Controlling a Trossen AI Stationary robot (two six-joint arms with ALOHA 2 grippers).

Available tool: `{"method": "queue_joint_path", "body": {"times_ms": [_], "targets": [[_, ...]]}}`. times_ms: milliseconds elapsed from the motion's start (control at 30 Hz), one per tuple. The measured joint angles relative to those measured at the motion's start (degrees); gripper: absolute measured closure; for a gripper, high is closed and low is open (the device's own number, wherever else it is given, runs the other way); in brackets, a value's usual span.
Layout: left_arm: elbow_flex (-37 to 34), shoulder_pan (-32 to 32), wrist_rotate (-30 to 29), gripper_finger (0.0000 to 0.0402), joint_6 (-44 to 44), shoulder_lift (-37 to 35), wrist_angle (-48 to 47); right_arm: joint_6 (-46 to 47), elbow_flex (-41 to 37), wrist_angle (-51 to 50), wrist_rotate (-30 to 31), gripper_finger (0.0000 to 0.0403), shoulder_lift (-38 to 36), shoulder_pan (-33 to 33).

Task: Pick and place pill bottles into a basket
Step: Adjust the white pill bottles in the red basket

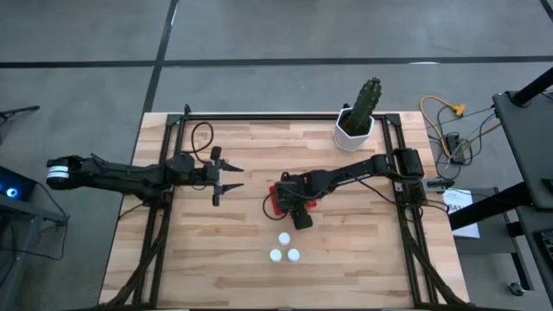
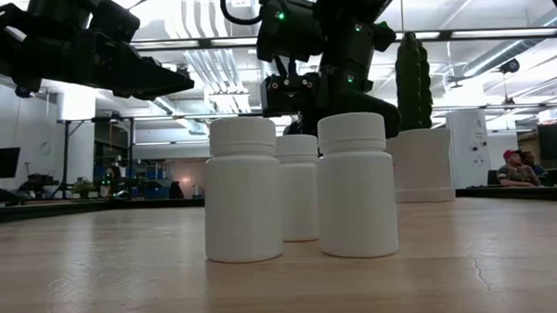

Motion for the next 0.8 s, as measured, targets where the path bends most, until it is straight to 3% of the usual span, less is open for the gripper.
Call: {"method": "queue_joint_path", "body": {"times_ms": [433,800], "targets": [[0.0,0.0,0.0,0.0210,0.0,0.0,0.0,0.9,-0.1,0.5,-2.2,0.0146,0.2,0.0],[0.0,0.0,0.0,0.0210,0.0,0.0,0.0,1.1,0.8,0.5,-1.5,0.0143,0.1,0.0]]}}
